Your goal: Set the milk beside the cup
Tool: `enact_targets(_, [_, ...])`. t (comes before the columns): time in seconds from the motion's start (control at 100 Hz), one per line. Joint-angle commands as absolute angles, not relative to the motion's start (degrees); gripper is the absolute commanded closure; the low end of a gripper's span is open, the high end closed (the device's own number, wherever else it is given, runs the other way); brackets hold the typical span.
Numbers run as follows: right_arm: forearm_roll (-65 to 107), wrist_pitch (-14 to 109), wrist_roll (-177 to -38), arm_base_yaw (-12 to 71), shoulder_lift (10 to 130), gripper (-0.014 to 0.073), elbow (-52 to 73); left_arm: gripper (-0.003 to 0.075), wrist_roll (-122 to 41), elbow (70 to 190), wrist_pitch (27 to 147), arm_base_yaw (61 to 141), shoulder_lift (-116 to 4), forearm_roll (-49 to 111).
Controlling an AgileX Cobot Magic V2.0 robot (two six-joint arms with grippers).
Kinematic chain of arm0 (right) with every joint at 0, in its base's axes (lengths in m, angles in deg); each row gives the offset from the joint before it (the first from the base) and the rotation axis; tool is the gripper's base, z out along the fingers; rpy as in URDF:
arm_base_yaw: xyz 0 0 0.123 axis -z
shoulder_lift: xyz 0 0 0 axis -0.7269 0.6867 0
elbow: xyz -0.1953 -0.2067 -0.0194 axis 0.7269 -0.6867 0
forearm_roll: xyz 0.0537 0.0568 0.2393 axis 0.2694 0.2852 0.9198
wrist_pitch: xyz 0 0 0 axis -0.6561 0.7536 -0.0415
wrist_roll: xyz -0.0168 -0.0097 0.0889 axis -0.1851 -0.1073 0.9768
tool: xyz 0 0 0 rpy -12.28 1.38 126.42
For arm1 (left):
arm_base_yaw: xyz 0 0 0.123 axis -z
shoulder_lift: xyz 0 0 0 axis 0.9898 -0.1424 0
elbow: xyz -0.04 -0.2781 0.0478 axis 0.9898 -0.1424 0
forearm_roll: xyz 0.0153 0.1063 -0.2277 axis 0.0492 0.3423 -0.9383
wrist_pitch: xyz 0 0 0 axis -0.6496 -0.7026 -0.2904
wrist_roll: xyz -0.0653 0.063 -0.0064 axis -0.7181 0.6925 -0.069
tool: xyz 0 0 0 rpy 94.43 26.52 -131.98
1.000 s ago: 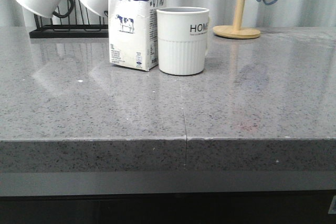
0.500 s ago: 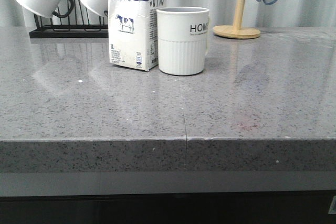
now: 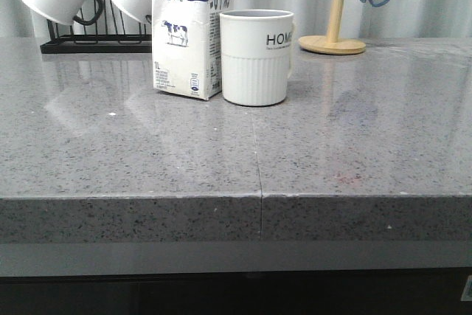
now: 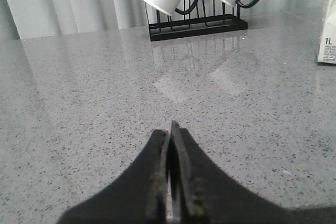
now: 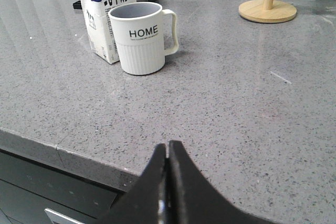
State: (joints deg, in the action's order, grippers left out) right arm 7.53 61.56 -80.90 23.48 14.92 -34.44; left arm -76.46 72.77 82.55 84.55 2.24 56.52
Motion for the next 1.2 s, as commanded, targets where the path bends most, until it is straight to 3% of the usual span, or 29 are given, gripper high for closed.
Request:
enact_targets(0.0, [7.6, 57.0, -80.7, 23.6, 15.6, 0.0643, -33.1, 0.0741, -77.0, 70.4, 77.6, 84.5, 4.0, 55.9])
enact_targets(0.79, [7.6, 55.9, -80.7, 23.8, 15.6, 0.0643, -34.2, 0.0741, -77.0, 70.4, 77.6, 84.5, 4.0, 55.9])
enact_targets(1.19, [7.2, 34.5, -80.7, 37.5, 15.6, 0.0643, -44.1, 0.0741, -77.0, 70.4, 77.6, 84.5, 4.0, 55.9])
